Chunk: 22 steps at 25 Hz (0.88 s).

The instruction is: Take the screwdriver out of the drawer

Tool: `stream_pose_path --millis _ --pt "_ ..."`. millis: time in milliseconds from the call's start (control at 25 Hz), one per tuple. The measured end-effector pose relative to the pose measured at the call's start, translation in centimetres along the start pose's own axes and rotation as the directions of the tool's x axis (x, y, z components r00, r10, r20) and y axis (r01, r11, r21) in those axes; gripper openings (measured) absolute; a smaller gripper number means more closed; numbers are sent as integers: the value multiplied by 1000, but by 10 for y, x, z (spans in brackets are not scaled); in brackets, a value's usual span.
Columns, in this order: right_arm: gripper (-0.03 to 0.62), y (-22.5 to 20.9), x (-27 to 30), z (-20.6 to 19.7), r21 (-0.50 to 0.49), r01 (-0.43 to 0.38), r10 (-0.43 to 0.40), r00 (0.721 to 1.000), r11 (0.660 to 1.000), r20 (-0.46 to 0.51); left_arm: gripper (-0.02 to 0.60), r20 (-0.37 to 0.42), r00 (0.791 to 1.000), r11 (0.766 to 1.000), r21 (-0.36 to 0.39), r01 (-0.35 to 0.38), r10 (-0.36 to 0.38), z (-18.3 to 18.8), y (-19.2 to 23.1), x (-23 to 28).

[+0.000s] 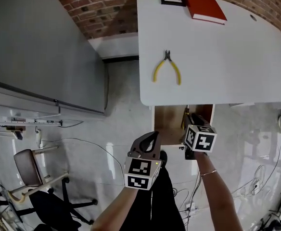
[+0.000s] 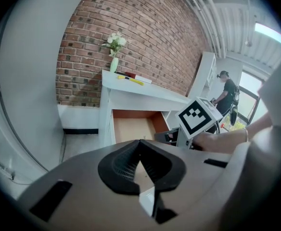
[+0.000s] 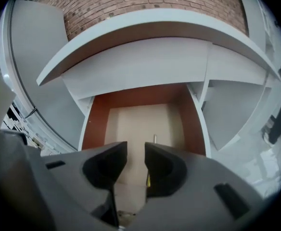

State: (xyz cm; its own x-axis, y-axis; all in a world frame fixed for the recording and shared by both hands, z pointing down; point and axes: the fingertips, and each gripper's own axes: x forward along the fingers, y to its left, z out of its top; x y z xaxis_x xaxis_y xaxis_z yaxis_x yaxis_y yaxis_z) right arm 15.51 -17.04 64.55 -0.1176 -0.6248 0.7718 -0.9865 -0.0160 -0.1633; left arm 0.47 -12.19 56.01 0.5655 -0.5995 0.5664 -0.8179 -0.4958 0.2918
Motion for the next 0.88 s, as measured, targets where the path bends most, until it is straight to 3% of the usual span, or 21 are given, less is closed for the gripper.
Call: stream_pose_path --millis 720,880 --pt "114 -24 71 -26 -20 62 -64 983 998 -170 -8 4 998 996 -69 -59 60 -5 31 9" --pt "114 -30 78 -28 22 85 -80 980 996 -183 -8 0 998 992 -110 -57 57 -9 33 10"
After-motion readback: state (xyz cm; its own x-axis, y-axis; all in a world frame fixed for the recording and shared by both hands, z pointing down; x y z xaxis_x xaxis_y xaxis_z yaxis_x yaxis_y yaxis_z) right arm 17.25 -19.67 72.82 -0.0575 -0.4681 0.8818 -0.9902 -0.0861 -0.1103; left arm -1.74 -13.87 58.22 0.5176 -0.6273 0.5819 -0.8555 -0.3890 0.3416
